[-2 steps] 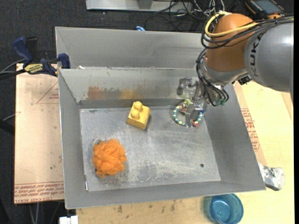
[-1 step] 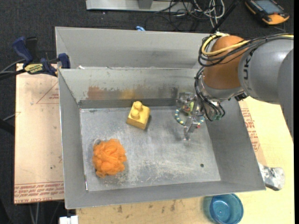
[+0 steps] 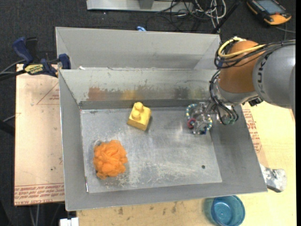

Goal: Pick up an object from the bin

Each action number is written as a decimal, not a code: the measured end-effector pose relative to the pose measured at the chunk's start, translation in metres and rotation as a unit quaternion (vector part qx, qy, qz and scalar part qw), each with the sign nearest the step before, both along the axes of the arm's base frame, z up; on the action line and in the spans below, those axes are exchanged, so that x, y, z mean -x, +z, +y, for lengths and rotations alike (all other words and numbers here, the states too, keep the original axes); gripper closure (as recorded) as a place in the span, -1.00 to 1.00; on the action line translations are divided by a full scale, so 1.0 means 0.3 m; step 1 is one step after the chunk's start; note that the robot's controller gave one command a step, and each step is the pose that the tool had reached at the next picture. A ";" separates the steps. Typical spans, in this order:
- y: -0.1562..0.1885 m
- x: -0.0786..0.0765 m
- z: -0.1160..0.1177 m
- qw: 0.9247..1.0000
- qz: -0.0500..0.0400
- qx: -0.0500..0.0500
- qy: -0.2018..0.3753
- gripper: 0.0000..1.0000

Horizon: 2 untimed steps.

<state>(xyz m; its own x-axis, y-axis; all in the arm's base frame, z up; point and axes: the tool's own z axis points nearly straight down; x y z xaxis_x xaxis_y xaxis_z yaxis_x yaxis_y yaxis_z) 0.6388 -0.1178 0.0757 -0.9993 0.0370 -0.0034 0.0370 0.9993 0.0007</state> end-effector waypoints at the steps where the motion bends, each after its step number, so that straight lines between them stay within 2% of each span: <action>1: 0.000 0.000 0.000 1.000 0.000 0.000 0.000 1.00; 2: 0.535 0.023 -0.009 1.000 -0.002 0.001 0.011 1.00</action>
Offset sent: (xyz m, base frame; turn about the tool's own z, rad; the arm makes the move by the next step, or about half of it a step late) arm -0.0087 -0.0033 0.1585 -0.0246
